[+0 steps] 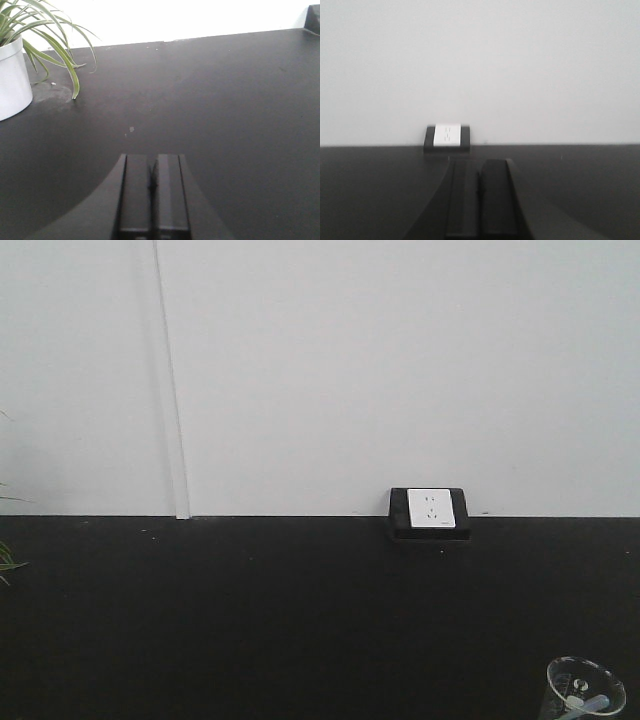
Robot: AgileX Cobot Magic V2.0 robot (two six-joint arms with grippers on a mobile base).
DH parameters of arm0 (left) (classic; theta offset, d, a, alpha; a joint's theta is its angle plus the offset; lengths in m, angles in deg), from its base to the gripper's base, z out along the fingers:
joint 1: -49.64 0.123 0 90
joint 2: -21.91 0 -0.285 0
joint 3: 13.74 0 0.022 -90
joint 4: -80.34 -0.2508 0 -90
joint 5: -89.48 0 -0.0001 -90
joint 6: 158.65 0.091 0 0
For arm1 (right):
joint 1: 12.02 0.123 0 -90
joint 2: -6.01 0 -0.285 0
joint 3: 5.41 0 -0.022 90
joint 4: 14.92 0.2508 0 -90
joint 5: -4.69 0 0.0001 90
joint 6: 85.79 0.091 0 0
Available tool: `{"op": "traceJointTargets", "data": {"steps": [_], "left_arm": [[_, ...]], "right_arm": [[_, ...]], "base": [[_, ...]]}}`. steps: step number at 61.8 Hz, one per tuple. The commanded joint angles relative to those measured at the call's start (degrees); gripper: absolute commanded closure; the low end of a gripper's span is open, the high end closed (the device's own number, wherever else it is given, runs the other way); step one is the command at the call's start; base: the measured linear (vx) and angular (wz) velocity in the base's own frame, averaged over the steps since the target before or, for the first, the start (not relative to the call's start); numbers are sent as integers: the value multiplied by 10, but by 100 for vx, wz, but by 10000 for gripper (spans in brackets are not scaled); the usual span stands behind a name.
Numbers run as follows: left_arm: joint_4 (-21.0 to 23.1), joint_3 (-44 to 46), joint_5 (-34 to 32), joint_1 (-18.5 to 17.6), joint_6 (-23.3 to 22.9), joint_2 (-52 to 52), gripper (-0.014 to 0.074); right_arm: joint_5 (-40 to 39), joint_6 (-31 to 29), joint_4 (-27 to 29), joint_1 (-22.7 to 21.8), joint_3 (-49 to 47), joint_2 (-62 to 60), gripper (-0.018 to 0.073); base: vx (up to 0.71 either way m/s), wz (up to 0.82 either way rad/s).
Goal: Grab transparent chemical and place on left bench
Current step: 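Close the right gripper around the clear glass beaker with pipette, then lift the held beaker off the bench with the right gripper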
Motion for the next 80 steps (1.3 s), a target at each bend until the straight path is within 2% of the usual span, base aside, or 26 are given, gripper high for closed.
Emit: {"op": "traceJointTargets", "data": {"steps": [1,7,14,26,35,44,53,59,70,80], "left_arm": [[0,-9,-45,-1,-4,11,600],[0,-9,-45,-1,-4,11,600],[0,-9,-45,-1,-4,11,600],[0,-9,-45,-1,-4,11,600],[0,-9,-45,-1,-4,11,600],[0,-9,-45,-1,-4,11,600],[0,-9,-45,-1,-4,11,600],[0,-9,-45,-1,-4,11,600],[0,-9,-45,-1,-4,11,600],[0,-9,-45,-1,-4,11,600]], "right_arm": [[-67,-6,-11,-3,-66,20,566],[-33,-6,-48,-3,-140,81,565],[-23,-5,-64,-3,-199,172,563],[-23,-1,-63,-3,-230,293,552],[-23,5,-59,-3,-230,360,501],[-26,13,-59,-3,-230,409,387],[-30,14,-59,-3,-230,459,190],[-30,16,-59,-3,-230,495,100],[-83,12,-73,-3,-229,560,71],[-198,9,-125,-3,-229,626,82]], "base": [[0,0],[0,0],[0,0],[0,0],[0,0],[0,0],[0,0],[0,0],[0,0],[0,0]]}}
